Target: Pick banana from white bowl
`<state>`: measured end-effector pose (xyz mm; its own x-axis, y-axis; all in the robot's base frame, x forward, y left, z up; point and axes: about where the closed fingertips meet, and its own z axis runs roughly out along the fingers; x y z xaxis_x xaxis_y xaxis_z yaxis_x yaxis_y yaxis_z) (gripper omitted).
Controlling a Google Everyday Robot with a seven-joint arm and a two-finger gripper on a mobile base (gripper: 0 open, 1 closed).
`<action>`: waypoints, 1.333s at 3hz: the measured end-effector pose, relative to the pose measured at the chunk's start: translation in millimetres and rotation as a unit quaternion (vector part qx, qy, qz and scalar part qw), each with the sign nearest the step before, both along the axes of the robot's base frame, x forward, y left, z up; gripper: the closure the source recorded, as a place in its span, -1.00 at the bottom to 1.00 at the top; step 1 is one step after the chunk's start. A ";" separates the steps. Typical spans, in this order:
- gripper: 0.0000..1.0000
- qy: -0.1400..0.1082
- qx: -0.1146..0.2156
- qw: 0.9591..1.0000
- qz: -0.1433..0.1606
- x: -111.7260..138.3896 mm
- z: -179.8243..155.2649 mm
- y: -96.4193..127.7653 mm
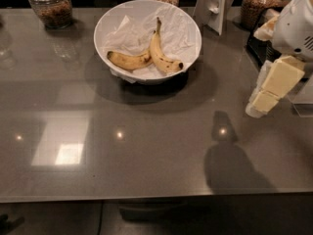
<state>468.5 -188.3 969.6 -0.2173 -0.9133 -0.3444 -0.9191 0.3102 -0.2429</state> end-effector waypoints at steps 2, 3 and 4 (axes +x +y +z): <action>-1.00 0.015 0.092 0.994 -0.061 83.5 -18.3 65.9; -1.00 0.015 0.092 0.994 -0.061 83.6 -18.3 65.9; -1.00 0.000 0.129 0.989 -0.074 90.7 -15.2 72.1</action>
Offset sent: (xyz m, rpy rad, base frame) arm 0.1452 0.1087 -0.0241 0.2687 0.0543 -0.1999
